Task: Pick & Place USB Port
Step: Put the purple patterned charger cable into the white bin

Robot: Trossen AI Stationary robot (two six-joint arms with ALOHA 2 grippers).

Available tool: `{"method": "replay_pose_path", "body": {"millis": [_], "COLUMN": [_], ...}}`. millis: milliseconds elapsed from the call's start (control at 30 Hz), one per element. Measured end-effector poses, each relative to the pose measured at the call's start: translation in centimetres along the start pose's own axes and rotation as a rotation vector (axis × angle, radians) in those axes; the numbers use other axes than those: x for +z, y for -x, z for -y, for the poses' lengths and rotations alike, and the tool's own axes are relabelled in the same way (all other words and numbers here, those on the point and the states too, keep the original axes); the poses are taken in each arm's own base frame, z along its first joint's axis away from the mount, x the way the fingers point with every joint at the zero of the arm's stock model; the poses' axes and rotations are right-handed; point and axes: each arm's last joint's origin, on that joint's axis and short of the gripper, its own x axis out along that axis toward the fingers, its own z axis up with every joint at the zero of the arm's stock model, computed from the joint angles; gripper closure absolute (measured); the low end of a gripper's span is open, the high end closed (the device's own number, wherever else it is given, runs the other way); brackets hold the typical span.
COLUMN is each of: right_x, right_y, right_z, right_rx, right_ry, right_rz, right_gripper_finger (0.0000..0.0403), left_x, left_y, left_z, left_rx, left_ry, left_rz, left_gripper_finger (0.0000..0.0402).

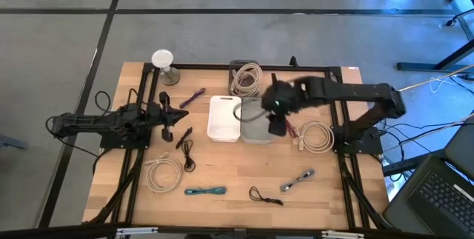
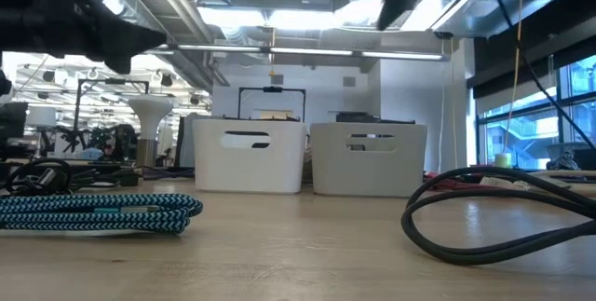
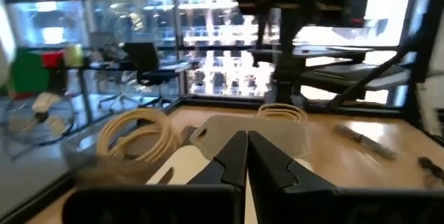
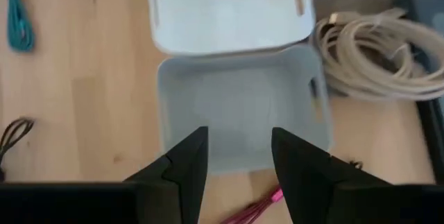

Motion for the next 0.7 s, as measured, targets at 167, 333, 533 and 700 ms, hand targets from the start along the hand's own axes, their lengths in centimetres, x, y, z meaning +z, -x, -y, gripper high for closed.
{"method": "replay_pose_path", "body": {"millis": [167,333,533,700], "right_x": [-3.1,-4.3,-4.0,-3.8], "right_y": [-0.4,-1.5,-2.0,-2.0], "right_z": [-1.5,-1.7,-1.5,-1.6], "right_rx": [-0.027,-0.040,-0.042,-0.040], "right_ry": [-0.032,-0.050,-0.039,-0.022], "right_rz": [-0.021,0.002,0.037,0.050], "right_gripper_finger": [0.0240,0.0240,0.0240,0.0240], "left_x": [0.3,1.3,2.5,2.9], "left_y": [0.0,-0.9,-3.3,-6.0], "left_z": [-0.5,-0.7,-1.1,-2.4], "left_rx": [0.194,0.309,0.431,0.508], "left_ry": [-0.016,-0.031,-0.026,-0.007], "left_rz": [-0.180,-0.262,-0.426,-0.679], "left_gripper_finger": [0.0375,0.0326,0.0265,0.0239]}}
